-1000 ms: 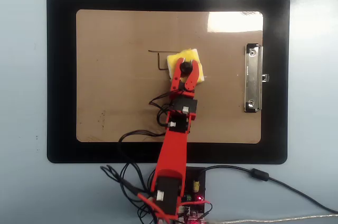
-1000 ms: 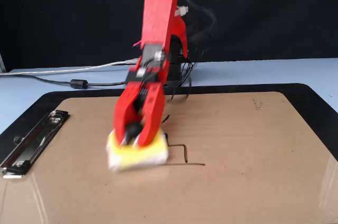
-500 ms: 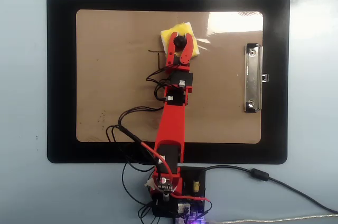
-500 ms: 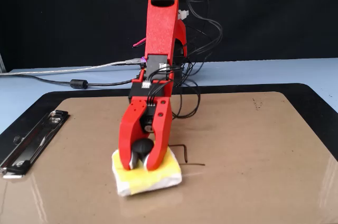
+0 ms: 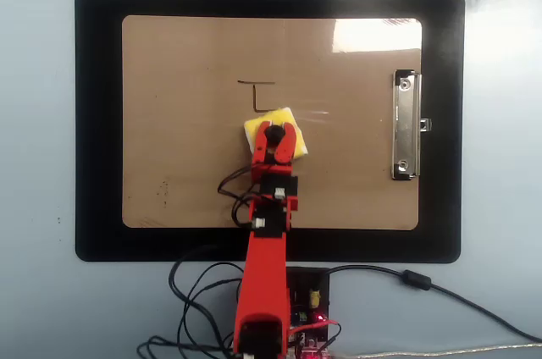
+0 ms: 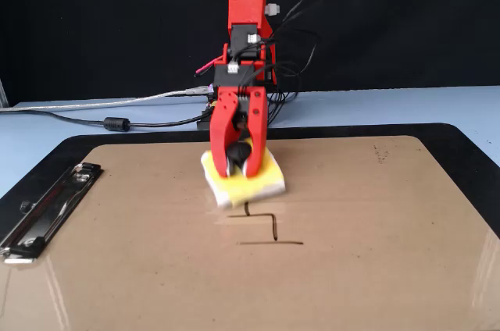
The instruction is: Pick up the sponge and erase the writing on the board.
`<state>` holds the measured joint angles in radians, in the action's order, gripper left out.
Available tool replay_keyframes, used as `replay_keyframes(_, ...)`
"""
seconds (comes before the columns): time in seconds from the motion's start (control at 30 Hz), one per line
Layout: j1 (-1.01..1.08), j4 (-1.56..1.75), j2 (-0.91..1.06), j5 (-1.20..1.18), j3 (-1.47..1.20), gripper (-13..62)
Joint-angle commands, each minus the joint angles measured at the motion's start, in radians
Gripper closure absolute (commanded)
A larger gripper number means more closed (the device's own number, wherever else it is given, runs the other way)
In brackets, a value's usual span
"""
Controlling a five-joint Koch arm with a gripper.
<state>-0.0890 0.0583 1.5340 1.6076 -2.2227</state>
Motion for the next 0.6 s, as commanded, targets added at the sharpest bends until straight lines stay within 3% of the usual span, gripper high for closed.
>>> replay_keyframes(0.0, -0.029, 0.015, -0.181, 0.071, 0.167, 57.4)
replay_keyframes(0.1, -0.063, 0.006, -0.451, 0.091, 0.468, 57.4)
replay_keyframes(0.2, -0.061, -0.008, -0.431, 0.091, 0.430, 57.3)
replay_keyframes(0.43, -0.052, -0.028, 0.201, 0.083, -0.233, 57.4)
replay_keyframes(0.57, -0.005, -0.031, 0.337, 0.089, -0.348, 57.4)
